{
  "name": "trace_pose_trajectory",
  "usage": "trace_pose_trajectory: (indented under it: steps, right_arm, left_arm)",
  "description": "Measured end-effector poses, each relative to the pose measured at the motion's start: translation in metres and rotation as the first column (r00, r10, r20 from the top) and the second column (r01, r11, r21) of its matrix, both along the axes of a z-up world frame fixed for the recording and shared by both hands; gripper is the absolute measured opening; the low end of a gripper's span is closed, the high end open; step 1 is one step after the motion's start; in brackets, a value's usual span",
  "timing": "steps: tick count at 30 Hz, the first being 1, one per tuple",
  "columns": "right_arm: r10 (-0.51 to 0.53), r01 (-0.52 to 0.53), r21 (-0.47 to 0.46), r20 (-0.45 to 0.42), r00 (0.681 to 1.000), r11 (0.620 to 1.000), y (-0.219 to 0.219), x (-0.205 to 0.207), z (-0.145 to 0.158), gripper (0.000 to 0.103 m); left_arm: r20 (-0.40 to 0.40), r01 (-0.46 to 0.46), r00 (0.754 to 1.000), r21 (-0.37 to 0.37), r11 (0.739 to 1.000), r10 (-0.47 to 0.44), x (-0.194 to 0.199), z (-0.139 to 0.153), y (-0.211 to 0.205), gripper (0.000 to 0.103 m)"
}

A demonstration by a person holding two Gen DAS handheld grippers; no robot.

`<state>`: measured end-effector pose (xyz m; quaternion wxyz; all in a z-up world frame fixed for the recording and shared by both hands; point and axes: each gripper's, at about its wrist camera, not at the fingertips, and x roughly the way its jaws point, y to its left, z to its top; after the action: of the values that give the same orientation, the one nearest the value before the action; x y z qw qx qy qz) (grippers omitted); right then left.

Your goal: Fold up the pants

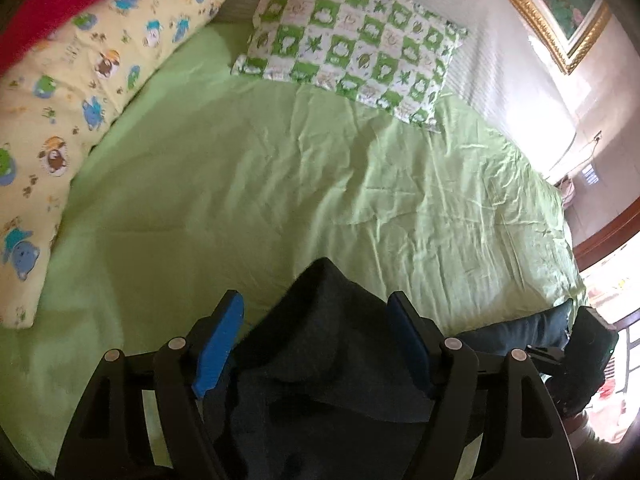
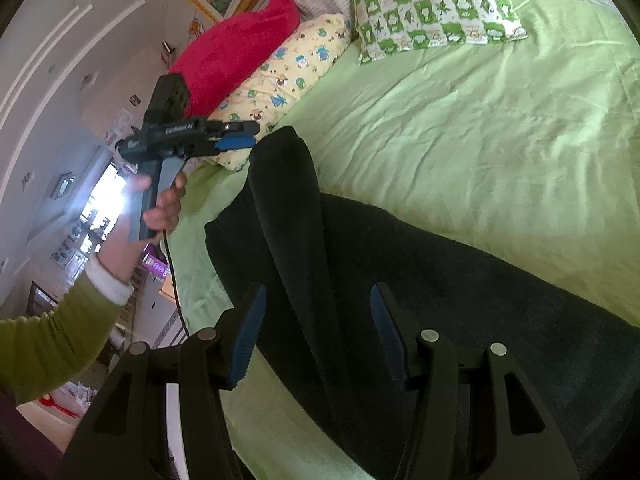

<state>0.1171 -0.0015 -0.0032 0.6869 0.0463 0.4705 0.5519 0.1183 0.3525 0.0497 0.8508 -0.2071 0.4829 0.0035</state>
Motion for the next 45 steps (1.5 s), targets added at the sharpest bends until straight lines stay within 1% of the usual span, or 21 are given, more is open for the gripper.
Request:
trace_pose_trajectory:
  steps: [1,7,10,11,13,14,15,16,17,18,19,21,24,26,30,33,35,38,41,43,45]
  right_arm:
    - [0.001,-0.001,0.0,-0.003,1.0,1.0,0.001,0.001,-0.001,0.056]
    - [0.021,-0.021,0.001,-0.034,0.999,1.0,0.015,0.003,-0.008,0.056]
    - [0.036,-0.036,0.003,-0.044,0.998,0.999,0.02,0.001,-0.012,0.056]
    - [0.041,-0.041,0.005,-0.047,0.998,0.999,0.022,0.0,-0.013,0.056]
    - [0.045,-0.045,0.002,-0.032,0.998,0.999,0.026,-0.003,-0.013,0.055]
    - [0.051,-0.051,0.003,-0.019,0.999,0.999,0.028,-0.005,-0.012,0.044]
    - [0.065,-0.065,0.007,-0.011,0.998,0.998,0.029,-0.007,-0.011,0.036]
    - [0.072,-0.072,0.004,-0.001,0.997,0.997,0.03,-0.009,-0.009,0.024]
    - [0.081,-0.081,0.005,0.018,0.997,0.997,0.031,-0.011,-0.007,0.016]
    - [0.087,-0.087,0.008,0.037,0.996,0.996,0.031,-0.014,-0.004,0.014]
    - [0.09,-0.091,0.011,0.049,0.995,0.996,0.032,-0.016,-0.002,0.009]
    - [0.094,-0.097,0.023,0.082,0.992,0.995,0.029,-0.022,0.005,0.008]
    - [0.116,-0.12,0.037,0.107,0.987,0.992,0.028,-0.031,0.012,0.008]
    - [0.142,-0.148,0.031,0.129,0.981,0.989,0.029,-0.039,0.015,0.003]
    - [0.2,-0.207,0.025,0.169,0.965,0.978,0.034,-0.059,0.021,0.002]
    - [0.228,-0.234,0.012,0.182,0.956,0.972,0.04,-0.07,0.02,0.002]
    - [0.221,-0.224,-0.002,0.184,0.958,0.975,0.043,-0.072,0.02,0.002]
    - [0.176,-0.18,0.007,0.173,0.969,0.984,0.044,-0.065,0.019,0.002]
    - [0.136,-0.14,0.01,0.163,0.977,0.99,0.045,-0.059,0.019,0.003]
    - [0.124,-0.126,0.009,0.154,0.98,0.992,0.047,-0.055,0.018,0.003]
    - [0.114,-0.115,-0.002,0.146,0.983,0.993,0.049,-0.053,0.015,0.003]
  left_arm:
    - [-0.012,0.025,1.0,-0.016,1.0,-0.025,0.005,-0.003,0.001,0.075]
    - [-0.068,0.039,0.997,0.024,0.999,-0.037,0.021,-0.016,-0.001,0.076]
    - [-0.103,0.06,0.993,0.025,0.998,-0.057,0.027,-0.026,-0.003,0.076]
    - [-0.102,0.059,0.993,0.036,0.998,-0.055,0.027,-0.028,-0.004,0.074]
    - [-0.088,0.072,0.994,0.061,0.996,-0.066,0.025,-0.027,-0.01,0.06]
    - [-0.078,0.079,0.994,0.069,0.994,-0.073,0.022,-0.025,-0.013,0.045]
    - [-0.065,0.075,0.995,0.093,0.993,-0.07,0.019,-0.022,-0.015,0.035]
    - [-0.051,0.075,0.996,0.107,0.991,-0.07,0.015,-0.019,-0.017,0.03]
    - [-0.031,0.077,0.997,0.111,0.991,-0.074,0.01,-0.016,-0.018,0.02]
    - [-0.019,0.073,0.997,0.114,0.991,-0.071,0.005,-0.012,-0.018,0.012]
    - [0.0,0.063,0.998,0.127,0.99,-0.064,-0.003,-0.008,-0.02,0.011]
    - [0.032,0.058,0.998,0.141,0.988,-0.063,-0.016,-0.001,-0.023,0.009]
    - [0.077,0.041,0.996,0.151,0.988,-0.053,-0.038,0.007,-0.029,0.007]
    - [0.114,0.02,0.993,0.145,0.989,-0.037,-0.056,0.012,-0.032,0.007]
    - [0.164,-0.026,0.986,0.128,0.991,0.005,-0.086,0.016,-0.032,0.007]
    - [0.187,-0.063,0.982,0.106,0.992,0.042,-0.108,0.012,-0.03,0.007]
    - [0.188,-0.088,0.98,0.084,0.993,0.071,-0.124,0.006,-0.027,0.007]
    - [0.178,-0.116,0.979,0.067,0.991,0.102,-0.138,-0.005,-0.023,0.007]
    - [0.145,-0.178,0.974,0.029,0.984,0.172,-0.155,-0.018,-0.014,0.009]
    - [0.123,-0.215,0.97,0.009,0.977,0.212,-0.164,-0.023,-0.012,0.018]
    - [0.095,-0.278,0.956,-0.002,0.961,0.277,-0.176,-0.026,-0.012,0.051]
